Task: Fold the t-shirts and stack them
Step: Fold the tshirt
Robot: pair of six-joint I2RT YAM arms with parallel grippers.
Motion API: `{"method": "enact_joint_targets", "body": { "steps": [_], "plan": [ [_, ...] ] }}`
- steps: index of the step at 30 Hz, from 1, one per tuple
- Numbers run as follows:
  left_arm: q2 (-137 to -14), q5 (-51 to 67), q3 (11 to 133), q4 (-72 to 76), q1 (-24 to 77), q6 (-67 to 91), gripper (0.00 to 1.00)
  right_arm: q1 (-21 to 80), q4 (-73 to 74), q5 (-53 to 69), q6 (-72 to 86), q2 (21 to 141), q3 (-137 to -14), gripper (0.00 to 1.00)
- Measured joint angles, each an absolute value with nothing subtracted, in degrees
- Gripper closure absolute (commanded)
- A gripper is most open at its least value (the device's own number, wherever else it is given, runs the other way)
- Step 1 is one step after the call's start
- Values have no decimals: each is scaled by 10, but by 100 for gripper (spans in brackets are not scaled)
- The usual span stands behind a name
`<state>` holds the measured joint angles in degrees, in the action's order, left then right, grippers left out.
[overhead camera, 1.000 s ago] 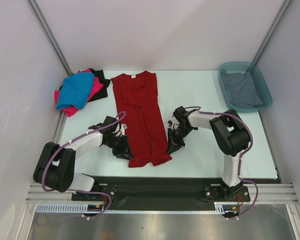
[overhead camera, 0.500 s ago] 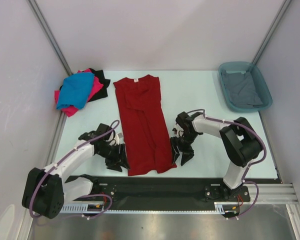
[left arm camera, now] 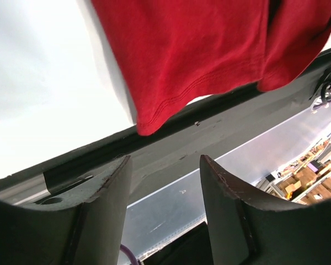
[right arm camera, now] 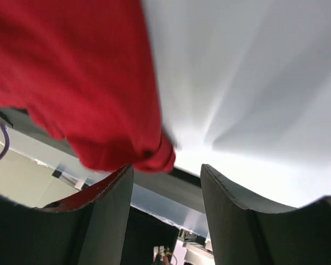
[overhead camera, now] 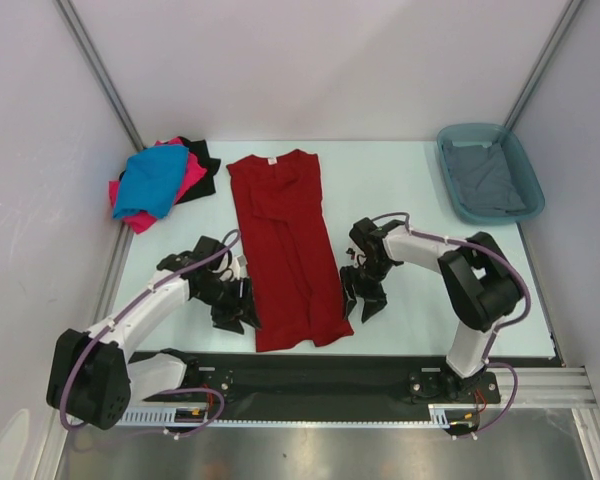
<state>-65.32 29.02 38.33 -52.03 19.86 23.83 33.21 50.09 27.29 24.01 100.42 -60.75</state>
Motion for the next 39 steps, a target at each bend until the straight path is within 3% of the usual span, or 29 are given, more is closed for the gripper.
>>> {"method": "enact_joint_targets", "body": {
  "steps": [5, 11, 16, 39],
  "plan": [
    [-667, 288, 402, -520, 199, 234, 41, 330, 478, 287, 246, 1070, -627, 46],
    [-667, 287, 407, -527, 199, 229, 41, 326, 472, 292, 246, 1077, -634, 68],
    [-667, 287, 406, -530, 199, 226, 41, 326, 465, 297, 249, 1072, -625, 76],
    [-680, 286, 399, -528, 199, 217, 39, 375, 477, 324, 261, 993, -530, 74]
  ]
}}
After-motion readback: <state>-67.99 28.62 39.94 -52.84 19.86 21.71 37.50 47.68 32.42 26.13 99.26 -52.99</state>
